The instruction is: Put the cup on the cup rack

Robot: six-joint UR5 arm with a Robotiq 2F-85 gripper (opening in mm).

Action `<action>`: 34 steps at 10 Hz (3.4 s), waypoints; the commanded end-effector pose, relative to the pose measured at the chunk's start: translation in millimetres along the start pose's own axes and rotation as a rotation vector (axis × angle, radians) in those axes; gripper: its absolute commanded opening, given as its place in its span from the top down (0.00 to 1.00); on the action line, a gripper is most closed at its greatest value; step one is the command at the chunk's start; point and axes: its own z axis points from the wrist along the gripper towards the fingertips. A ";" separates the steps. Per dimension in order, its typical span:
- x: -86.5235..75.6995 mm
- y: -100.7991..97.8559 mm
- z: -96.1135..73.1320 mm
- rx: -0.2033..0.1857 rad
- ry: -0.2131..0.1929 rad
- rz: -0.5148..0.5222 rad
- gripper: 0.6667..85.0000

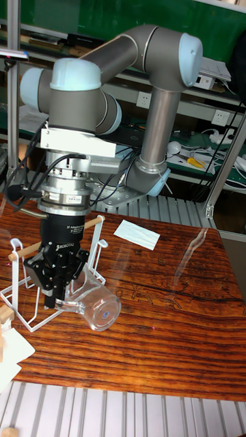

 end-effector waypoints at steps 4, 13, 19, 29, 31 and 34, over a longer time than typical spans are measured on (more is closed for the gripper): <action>4.3 -10.9 -3.9 0.025 0.009 -0.046 1.00; 15.6 -23.0 8.1 -0.077 -0.030 0.144 1.00; 16.0 -15.4 -0.6 -0.067 -0.023 0.214 1.00; 38.4 -1.0 -23.6 -0.063 0.065 0.315 1.00; 37.3 -1.5 -23.6 -0.065 0.059 0.320 1.00; 34.2 -9.5 -20.7 -0.097 0.027 0.300 1.00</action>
